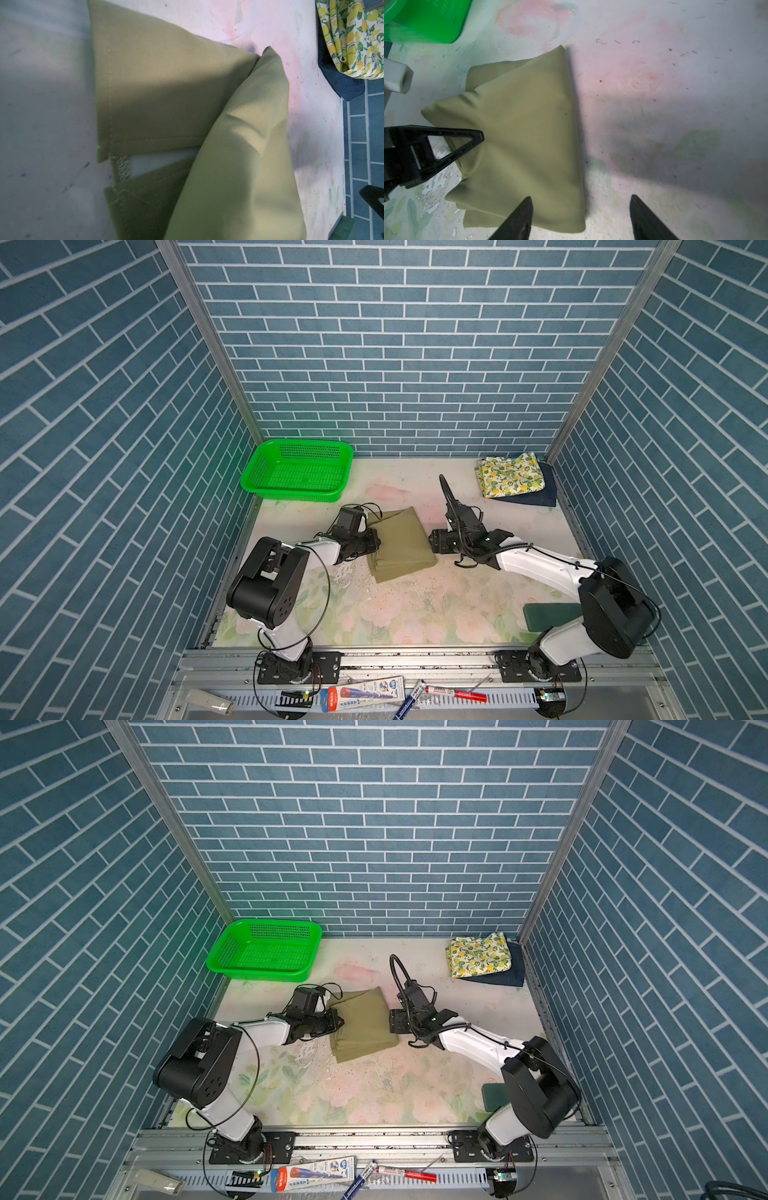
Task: Fold and stack skirts
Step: Smooth out the skirt at the center of the table.
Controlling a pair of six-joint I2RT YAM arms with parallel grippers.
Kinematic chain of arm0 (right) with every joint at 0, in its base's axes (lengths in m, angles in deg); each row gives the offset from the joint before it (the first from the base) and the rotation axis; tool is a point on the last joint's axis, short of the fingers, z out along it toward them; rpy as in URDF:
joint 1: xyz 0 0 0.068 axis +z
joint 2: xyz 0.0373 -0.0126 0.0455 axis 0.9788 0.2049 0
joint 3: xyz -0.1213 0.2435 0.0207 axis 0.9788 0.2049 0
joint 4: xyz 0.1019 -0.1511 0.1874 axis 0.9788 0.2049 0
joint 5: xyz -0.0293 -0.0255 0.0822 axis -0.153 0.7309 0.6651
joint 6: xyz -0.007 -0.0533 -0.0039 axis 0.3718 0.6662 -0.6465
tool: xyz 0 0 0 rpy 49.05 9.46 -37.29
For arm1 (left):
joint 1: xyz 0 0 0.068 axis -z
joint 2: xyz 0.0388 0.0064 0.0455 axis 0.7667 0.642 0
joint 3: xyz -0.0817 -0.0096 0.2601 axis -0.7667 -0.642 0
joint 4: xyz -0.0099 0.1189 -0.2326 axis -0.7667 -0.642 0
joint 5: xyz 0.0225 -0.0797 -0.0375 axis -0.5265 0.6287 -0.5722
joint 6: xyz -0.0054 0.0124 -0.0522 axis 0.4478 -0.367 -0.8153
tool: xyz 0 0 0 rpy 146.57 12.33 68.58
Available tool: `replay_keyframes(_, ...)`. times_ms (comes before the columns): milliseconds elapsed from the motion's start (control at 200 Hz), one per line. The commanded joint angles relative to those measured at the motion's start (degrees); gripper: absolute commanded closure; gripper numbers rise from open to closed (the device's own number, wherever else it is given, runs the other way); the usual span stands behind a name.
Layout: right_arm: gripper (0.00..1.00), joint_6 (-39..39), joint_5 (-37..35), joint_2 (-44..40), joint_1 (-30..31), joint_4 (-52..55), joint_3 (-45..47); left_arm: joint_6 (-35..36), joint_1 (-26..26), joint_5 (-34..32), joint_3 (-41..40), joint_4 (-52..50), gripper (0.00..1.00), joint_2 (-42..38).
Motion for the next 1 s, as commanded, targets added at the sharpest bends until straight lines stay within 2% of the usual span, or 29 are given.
replay_keyframes(0,0.33,-0.2,2.3,3.8,0.8,-4.0,-4.3,1.3,-0.5,-1.7,-0.4,-2.9,1.00,-2.8)
replay_keyframes(190,0.43,-2.4,4.4,9.9,1.2,-5.8,-7.6,1.1,-0.4,-0.9,0.1,-4.0,1.00,-5.3)
replay_keyframes(475,0.48,-2.7,4.0,10.0,1.2,-5.6,-7.3,0.3,-0.5,-1.3,0.3,-6.3,1.00,-11.5)
replay_keyframes(780,0.54,-2.6,4.7,12.2,2.3,-5.4,-9.7,-2.1,-0.4,-1.6,-7.0,-0.5,1.00,-8.7)
replay_keyframes(995,0.58,-2.8,5.1,15.3,3.1,-5.8,-11.3,-1.4,-0.5,-4.0,-8.8,-0.1,1.00,-6.2)
